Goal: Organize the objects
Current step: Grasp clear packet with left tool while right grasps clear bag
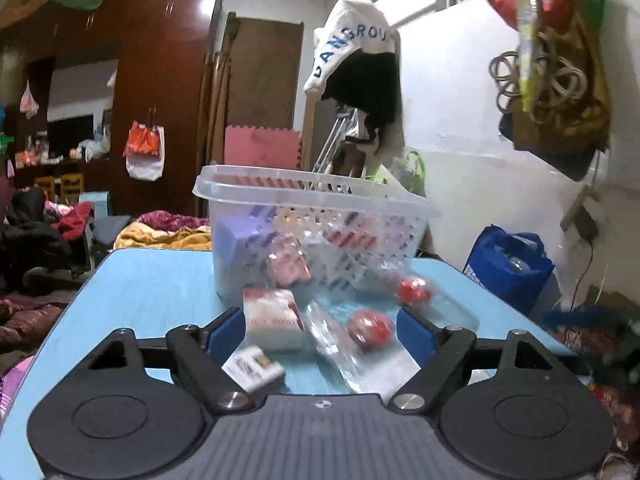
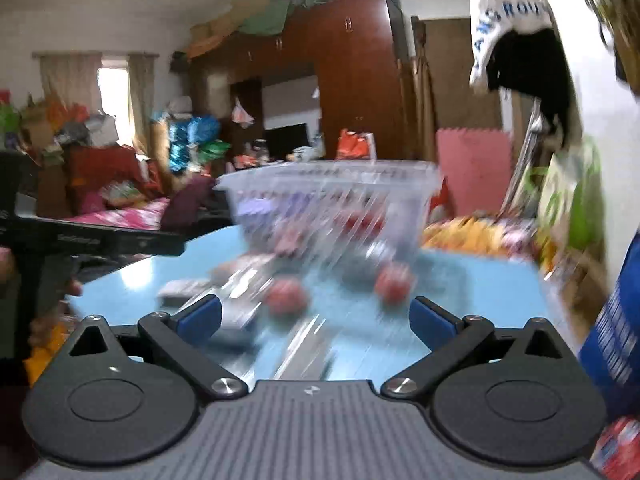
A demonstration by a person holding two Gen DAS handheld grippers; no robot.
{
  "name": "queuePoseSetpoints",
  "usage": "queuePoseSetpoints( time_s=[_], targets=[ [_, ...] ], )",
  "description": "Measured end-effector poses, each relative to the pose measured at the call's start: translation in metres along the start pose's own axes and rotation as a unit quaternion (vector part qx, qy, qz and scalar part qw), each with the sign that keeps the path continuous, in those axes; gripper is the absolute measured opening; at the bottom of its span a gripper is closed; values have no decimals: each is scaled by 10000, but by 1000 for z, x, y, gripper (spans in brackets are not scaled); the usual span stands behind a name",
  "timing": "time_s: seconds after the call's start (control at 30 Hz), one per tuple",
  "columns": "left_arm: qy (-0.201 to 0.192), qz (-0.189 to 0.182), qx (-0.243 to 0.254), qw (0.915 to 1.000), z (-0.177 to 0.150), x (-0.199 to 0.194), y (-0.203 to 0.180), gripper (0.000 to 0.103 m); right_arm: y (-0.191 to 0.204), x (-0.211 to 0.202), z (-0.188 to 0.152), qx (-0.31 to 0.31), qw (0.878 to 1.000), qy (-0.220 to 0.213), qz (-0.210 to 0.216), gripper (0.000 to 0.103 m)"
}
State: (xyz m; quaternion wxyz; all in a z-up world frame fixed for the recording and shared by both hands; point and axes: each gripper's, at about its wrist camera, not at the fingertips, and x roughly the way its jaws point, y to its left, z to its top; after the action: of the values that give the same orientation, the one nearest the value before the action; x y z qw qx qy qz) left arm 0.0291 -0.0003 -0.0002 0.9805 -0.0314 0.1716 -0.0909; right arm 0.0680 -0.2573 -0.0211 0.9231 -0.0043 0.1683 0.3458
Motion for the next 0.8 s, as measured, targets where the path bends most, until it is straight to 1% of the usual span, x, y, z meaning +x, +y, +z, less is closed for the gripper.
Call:
queuePoseSetpoints(
  time_s=[0.03,0.07,0.13,0.17,0.2,0.23,0.3,0.4,0.47,0.53,0.57,0.6,0.63,0.67,0.7,0.77,0.8],
  targets=[
    [32,35,110,9999,-4,0,-5,86,3,4,-5,-59,9998,137,91,99],
    [90,47,202,9997,-5,2,-8,86,7,6,-9,-98,9997,181,118,94],
    [227,11,262,9994,-11,10,-13,86,11,15,-9,-125,9997,165,113,90],
    [301,-29,250,9992,-14,15,-14,86,11,20,-6,-124,9997,141,129,86],
    [387,-84,228,9990,-19,20,-16,86,8,26,-3,-41,9998,121,138,83],
    [443,-119,219,9987,-24,24,-19,86,4,27,-3,90,9998,100,161,82],
    [539,-120,240,9982,-31,32,-25,86,-8,35,-1,278,9994,133,186,73],
    [583,-63,225,9980,-36,43,-33,86,-10,52,0,146,9991,389,-46,72],
    [619,-52,208,9979,-39,48,-38,86,-10,57,-3,97,9985,531,-84,72],
    [665,-80,214,9975,-40,52,-42,86,-14,66,-3,96,9978,653,-39,68],
    [675,-72,249,9974,-41,53,-44,86,-17,69,-4,136,9975,699,-10,64],
    [688,-31,276,9972,-41,55,-45,86,-19,74,-5,134,9967,797,23,57],
    [701,17,295,9971,-42,57,-46,86,-20,76,-7,143,9965,821,50,55],
    [705,45,283,9971,-42,59,-48,86,-21,76,-7,149,9967,794,48,48],
    [705,56,243,9972,-42,61,-48,86,-23,76,-7,148,9967,794,43,46],
    [702,-25,132,9974,-44,65,-47,72,-24,75,-6,130,9969,777,27,45],
    [692,-94,81,9975,-45,64,-45,59,-25,72,-5,133,9971,749,-2,45]
  ],
)
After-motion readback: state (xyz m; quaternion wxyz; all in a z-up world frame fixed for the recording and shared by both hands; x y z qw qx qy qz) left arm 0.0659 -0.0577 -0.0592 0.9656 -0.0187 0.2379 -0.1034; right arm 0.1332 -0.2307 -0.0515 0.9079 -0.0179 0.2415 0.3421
